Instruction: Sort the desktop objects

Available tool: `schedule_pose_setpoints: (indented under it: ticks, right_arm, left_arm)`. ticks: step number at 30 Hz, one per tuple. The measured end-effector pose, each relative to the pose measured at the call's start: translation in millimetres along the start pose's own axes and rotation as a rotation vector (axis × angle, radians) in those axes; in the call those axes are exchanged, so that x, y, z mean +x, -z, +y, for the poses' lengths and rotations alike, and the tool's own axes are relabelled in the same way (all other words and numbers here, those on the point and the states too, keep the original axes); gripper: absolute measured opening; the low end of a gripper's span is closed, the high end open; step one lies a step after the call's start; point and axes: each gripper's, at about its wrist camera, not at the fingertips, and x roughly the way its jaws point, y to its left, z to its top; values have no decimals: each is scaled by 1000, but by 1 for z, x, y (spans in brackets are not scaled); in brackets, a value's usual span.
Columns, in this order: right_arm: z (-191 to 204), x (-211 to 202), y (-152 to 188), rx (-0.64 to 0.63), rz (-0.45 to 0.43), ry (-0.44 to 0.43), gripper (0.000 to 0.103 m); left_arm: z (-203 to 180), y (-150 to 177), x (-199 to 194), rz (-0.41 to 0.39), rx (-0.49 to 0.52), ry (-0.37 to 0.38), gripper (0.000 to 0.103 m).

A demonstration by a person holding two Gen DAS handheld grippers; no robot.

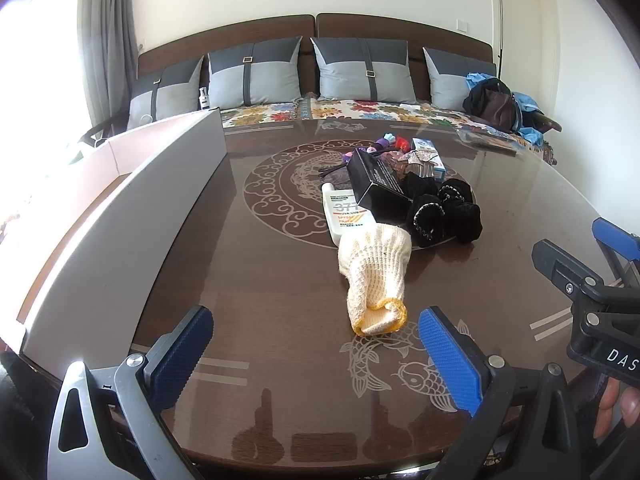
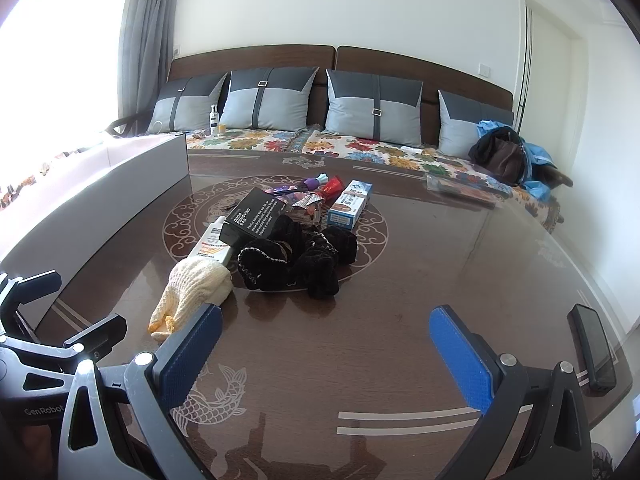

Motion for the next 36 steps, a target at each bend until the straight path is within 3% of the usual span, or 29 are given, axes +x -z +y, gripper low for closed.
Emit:
schedule_pose_setpoints:
  ticks: [36]
  right_arm:
    - [-4,6,2,8,46,-9,103]
  left_arm:
    - [1,1,9,42,9,5,103]
